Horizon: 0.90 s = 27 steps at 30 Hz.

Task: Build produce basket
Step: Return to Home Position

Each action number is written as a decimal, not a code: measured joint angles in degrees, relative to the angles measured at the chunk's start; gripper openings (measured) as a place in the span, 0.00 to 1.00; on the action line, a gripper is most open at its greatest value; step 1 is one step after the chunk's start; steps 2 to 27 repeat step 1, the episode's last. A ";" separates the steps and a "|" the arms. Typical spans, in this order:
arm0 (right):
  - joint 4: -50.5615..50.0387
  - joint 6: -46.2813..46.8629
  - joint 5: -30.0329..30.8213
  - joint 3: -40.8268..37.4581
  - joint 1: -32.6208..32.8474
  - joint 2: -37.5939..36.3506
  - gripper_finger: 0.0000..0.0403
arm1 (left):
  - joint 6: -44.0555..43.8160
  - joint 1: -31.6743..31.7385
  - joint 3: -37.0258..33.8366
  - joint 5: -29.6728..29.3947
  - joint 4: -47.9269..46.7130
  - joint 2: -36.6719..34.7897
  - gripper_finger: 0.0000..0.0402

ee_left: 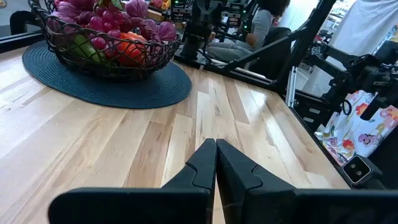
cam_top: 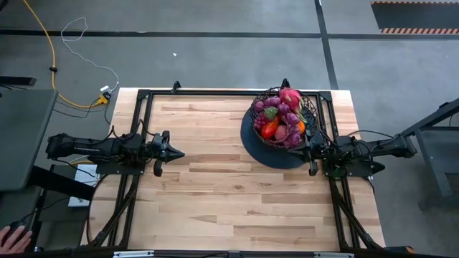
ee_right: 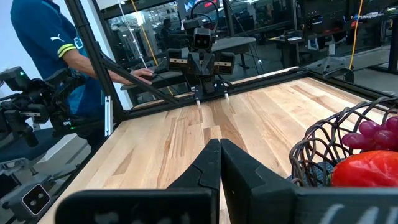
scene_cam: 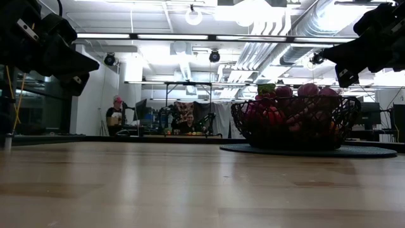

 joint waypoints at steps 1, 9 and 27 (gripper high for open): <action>-0.02 0.00 -0.01 -0.02 0.02 0.00 0.00 | 0.00 0.01 0.00 -0.01 0.00 -0.01 0.00; -0.02 0.00 -0.01 -0.02 0.02 0.00 0.00 | 0.00 0.01 0.00 -0.01 0.00 -0.01 0.00; -0.02 0.00 -0.01 -0.02 0.02 0.00 0.00 | 0.00 0.01 0.00 -0.01 0.00 -0.01 0.00</action>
